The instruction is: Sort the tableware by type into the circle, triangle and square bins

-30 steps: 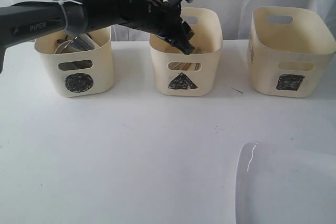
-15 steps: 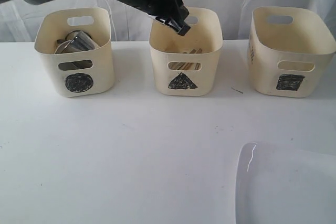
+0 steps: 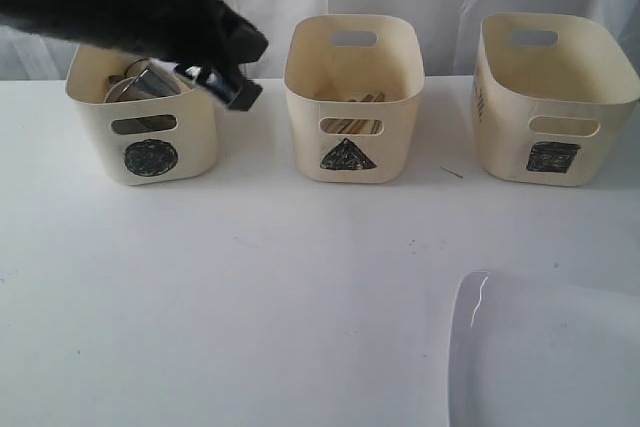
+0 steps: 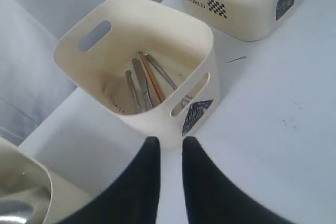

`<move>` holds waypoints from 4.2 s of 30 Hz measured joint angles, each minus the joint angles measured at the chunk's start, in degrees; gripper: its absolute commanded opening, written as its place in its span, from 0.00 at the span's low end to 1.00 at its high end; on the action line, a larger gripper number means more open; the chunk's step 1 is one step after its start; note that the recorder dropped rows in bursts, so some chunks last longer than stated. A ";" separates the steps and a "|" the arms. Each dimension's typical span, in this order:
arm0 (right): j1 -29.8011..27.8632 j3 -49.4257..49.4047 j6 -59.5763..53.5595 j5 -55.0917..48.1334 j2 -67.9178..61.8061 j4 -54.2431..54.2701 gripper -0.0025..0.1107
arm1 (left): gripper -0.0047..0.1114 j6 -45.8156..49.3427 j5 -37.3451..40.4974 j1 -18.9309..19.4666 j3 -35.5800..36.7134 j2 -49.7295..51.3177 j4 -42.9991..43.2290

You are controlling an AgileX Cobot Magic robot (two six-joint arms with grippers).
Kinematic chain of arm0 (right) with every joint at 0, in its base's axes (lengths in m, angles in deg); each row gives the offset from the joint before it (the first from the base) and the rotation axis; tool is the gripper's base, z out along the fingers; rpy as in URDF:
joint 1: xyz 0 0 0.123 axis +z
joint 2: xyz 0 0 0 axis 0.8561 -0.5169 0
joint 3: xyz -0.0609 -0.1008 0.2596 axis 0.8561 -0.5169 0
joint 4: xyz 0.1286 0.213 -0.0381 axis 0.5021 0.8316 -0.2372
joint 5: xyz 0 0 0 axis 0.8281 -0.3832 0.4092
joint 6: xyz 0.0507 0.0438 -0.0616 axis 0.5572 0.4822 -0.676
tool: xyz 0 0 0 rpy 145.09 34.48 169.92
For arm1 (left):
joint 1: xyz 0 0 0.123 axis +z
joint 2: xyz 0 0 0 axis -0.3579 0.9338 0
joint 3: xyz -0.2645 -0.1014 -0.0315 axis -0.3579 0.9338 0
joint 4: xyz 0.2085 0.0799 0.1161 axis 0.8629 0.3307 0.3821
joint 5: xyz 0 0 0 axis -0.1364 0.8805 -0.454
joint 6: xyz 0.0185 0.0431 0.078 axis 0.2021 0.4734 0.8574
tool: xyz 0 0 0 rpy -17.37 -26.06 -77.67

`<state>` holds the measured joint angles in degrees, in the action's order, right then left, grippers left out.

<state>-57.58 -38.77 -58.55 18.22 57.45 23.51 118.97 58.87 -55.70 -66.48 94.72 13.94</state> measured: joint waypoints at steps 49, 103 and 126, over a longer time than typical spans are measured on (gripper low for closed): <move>0.00 0.00 0.00 0.00 0.00 0.00 0.02 | 0.23 -7.74 -0.65 0.10 69.59 -79.30 10.96; 0.00 0.00 0.00 0.00 0.00 0.00 0.02 | 0.23 -26.84 3.00 16.64 69.59 -80.31 12.47; 0.00 0.00 0.00 0.00 0.00 0.00 0.02 | 0.23 -31.26 3.00 16.64 69.59 -80.31 13.87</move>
<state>-57.58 -38.77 -58.55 18.22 57.45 23.51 87.71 61.87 -39.05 3.10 14.42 27.80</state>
